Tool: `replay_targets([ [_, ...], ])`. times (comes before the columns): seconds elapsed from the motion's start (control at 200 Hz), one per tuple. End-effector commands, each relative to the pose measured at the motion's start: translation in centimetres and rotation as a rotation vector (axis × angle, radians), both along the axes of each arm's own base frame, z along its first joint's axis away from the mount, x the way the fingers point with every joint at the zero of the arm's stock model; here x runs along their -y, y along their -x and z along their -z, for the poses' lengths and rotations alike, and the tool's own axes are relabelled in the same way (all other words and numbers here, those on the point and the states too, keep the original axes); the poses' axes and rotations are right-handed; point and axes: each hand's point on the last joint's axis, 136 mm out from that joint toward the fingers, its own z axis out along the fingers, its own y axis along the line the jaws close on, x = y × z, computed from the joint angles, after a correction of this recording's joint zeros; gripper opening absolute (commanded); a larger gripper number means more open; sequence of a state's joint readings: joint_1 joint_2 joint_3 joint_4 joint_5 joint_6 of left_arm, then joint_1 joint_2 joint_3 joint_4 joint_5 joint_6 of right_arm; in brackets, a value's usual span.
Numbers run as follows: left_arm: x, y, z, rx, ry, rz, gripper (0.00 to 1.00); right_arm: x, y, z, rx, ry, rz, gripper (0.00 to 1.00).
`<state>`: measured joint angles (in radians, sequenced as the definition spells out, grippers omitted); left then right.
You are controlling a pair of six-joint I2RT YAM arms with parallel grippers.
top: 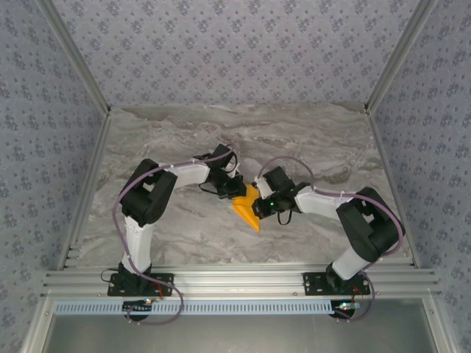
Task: Fold a paper plane with a square sheet of paper (fold left side to right side)
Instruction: Third fold the triangle at the center of the table.
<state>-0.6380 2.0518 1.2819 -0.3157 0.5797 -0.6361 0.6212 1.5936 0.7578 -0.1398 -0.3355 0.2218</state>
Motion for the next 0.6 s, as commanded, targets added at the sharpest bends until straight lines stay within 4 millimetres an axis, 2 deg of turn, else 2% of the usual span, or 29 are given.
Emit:
replay_targets([
  [0.0, -0.9, 1.8, 2.9, -0.065, -0.081, 0.012, 0.08, 0.2, -0.6, 0.0, -0.009, 0.017, 0.021, 0.04],
  [0.595, -0.8, 1.8, 2.7, -0.063, -0.077, 0.011, 0.09, 0.5, -0.3, 1.5, -0.041, 0.06, 0.015, 0.04],
])
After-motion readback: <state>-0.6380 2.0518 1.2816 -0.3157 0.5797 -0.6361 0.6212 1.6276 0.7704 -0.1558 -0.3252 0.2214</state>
